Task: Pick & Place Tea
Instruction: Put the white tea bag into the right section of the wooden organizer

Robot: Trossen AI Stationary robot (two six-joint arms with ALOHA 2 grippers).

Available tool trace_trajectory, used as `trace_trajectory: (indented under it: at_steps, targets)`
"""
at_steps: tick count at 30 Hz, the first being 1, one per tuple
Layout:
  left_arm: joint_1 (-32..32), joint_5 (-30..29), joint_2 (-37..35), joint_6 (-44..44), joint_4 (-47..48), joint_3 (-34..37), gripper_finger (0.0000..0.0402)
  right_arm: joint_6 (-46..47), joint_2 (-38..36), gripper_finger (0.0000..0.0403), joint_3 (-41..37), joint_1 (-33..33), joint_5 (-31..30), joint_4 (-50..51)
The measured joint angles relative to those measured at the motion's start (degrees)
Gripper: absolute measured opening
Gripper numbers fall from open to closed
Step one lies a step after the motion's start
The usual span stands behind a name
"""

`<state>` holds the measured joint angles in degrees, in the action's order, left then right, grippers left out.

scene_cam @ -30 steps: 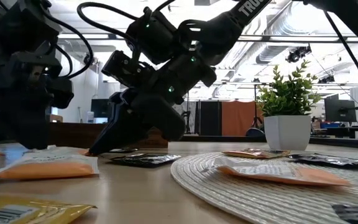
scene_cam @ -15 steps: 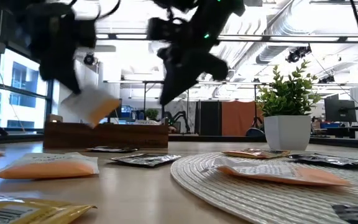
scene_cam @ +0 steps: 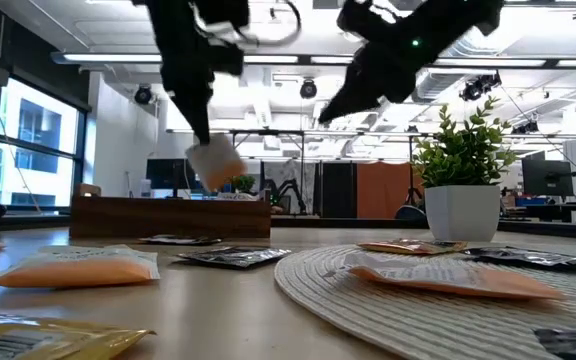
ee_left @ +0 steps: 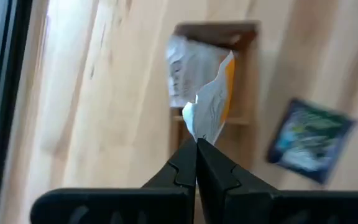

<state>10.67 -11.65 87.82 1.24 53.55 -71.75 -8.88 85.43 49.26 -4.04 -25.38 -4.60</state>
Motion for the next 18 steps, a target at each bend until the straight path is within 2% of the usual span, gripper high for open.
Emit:
trace_trajectory:
  at_steps: [3,6,11,15,18]
  targets:
    - [0.4,-1.8,4.0,3.3,-0.3,-1.5,0.0000,-3.0,-4.1,0.0000,-6.3,0.1,-5.7,-11.9]
    - [0.2,-4.7,7.2,4.8,-1.8,-2.6,0.0000,-5.1,-8.3,0.0000,-10.8,0.6,-5.6,-17.2]
    - [0.2,-7.3,9.5,5.0,-6.9,-2.8,0.0000,-4.6,-13.2,0.0000,-14.9,1.5,-3.1,-18.1]
    - [0.2,-8.8,9.6,4.9,-10.2,-2.7,0.0000,-4.7,-13.9,0.0000,-15.8,1.4,-3.1,-18.0]
    - [0.2,-7.8,9.6,5.7,-8.6,-2.8,0.0000,-4.4,-13.9,0.0000,-15.8,1.4,-1.3,-17.7]
